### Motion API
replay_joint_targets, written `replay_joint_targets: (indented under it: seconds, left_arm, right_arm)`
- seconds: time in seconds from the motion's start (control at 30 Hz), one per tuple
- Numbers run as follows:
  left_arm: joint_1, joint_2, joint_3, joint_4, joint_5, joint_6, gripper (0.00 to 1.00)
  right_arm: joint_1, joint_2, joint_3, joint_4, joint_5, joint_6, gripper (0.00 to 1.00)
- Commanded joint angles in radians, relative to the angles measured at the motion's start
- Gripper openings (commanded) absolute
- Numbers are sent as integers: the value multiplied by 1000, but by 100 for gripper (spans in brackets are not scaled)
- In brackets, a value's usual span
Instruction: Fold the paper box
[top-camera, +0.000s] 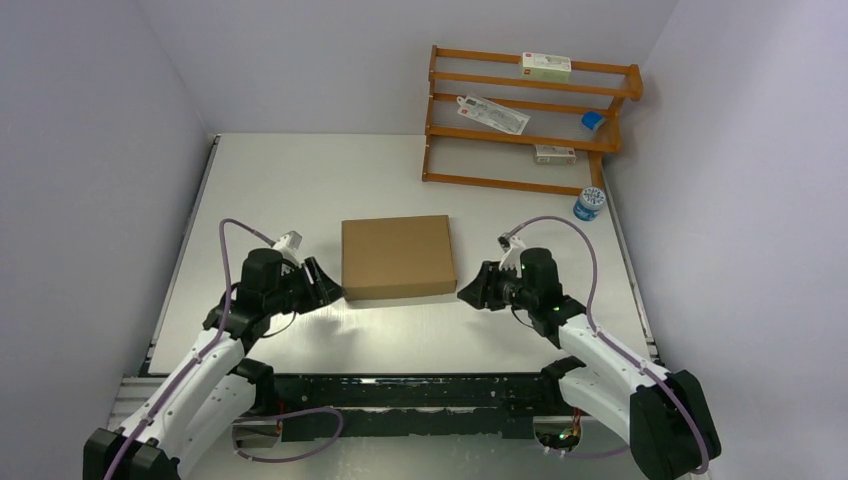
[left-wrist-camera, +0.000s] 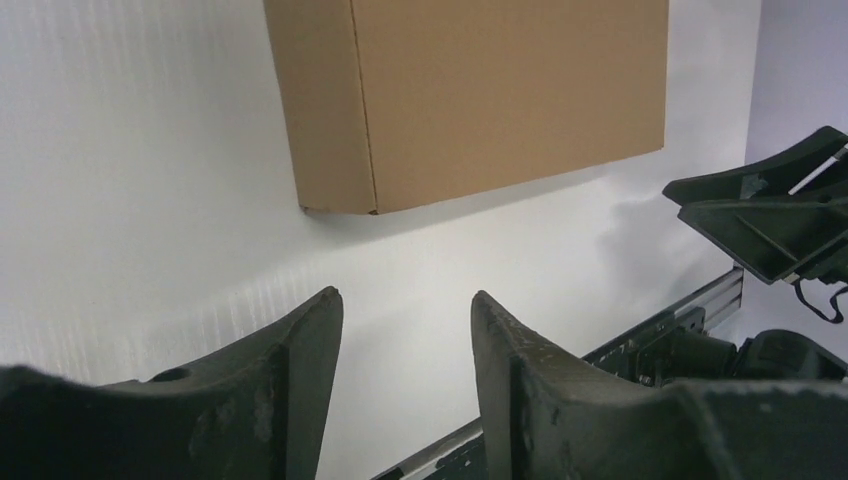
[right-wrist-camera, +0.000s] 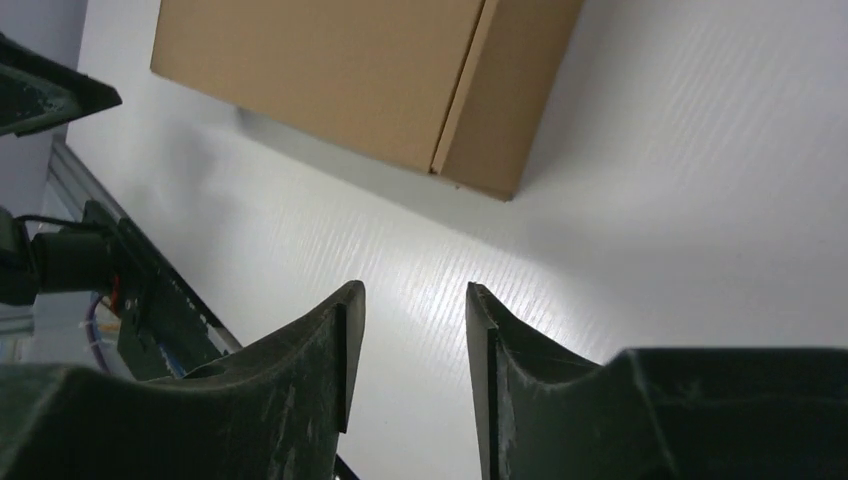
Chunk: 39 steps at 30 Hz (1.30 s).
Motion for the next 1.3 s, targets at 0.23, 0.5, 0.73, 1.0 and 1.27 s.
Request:
replay_joint_targets:
  seconds: [0.23,0.5,0.73,1.0,1.27]
  left_arm:
    - [10,203,211,57,-257,66,88]
    - [138,218,379,-17,-249,198,97]
    - [122,105,599,-210,-442,392,97]
    - [62,-168,627,-157,-568,459,97]
    - [48,-300,391,-20,-559,408,97]
  right_arm:
    - [-7,150,283,-103,439,-62,81]
    - [-21,132,433,-214,707,-92,100]
    - [-22,-99,467,-331,816,-128,100]
    - [-22,-358,512,-415,842,-187,100]
    - [-20,-517,415,-377,922,-229,100]
